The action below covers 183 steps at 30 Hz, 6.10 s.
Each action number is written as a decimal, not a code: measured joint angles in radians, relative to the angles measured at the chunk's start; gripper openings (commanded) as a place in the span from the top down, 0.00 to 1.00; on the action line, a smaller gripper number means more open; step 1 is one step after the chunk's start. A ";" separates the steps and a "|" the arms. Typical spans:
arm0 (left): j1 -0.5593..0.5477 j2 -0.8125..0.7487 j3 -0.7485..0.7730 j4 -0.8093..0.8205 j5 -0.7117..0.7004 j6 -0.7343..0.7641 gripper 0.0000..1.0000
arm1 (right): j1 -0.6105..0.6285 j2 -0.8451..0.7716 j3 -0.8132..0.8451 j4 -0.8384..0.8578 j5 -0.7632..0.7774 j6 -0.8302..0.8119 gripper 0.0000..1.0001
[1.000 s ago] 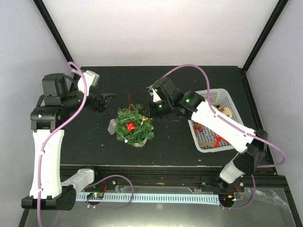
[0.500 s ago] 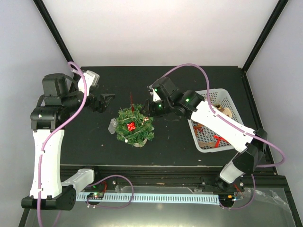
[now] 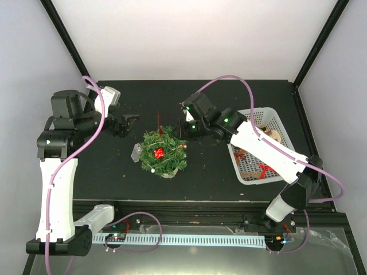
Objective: Decorate the small christmas tree
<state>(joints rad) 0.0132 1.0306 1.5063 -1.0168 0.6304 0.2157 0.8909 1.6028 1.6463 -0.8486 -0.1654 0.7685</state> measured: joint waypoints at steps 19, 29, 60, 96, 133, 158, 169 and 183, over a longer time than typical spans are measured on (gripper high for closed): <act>0.006 -0.010 -0.008 0.000 0.003 -0.003 0.01 | -0.017 -0.117 -0.063 -0.086 0.105 0.008 0.90; 0.013 -0.010 -0.008 0.000 0.003 -0.004 0.01 | 0.005 -0.225 -0.179 -0.117 0.057 0.014 0.91; 0.023 0.019 -0.008 0.001 0.013 -0.008 0.01 | 0.017 -0.042 -0.053 -0.089 -0.038 -0.032 0.92; 0.033 0.020 -0.016 0.001 0.030 -0.009 0.01 | 0.016 -0.022 -0.006 -0.121 0.029 -0.034 0.72; 0.033 0.041 -0.013 -0.011 0.015 0.034 0.01 | -0.520 -0.298 -0.581 -0.091 0.110 -0.109 0.63; 0.033 0.097 0.043 -0.104 -0.046 0.107 0.01 | -0.624 -0.048 -0.741 0.201 0.042 -0.144 0.69; 0.033 0.097 0.043 -0.112 -0.050 0.107 0.01 | -0.634 -0.061 -0.742 0.209 0.069 -0.148 0.70; 0.033 0.094 0.043 -0.112 -0.050 0.107 0.01 | -0.636 -0.097 -0.765 0.184 0.084 -0.165 0.70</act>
<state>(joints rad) 0.0460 1.1248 1.5490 -1.1286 0.5804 0.3229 0.2554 1.5059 0.8814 -0.6647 -0.0811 0.6033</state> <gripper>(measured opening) 0.989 0.303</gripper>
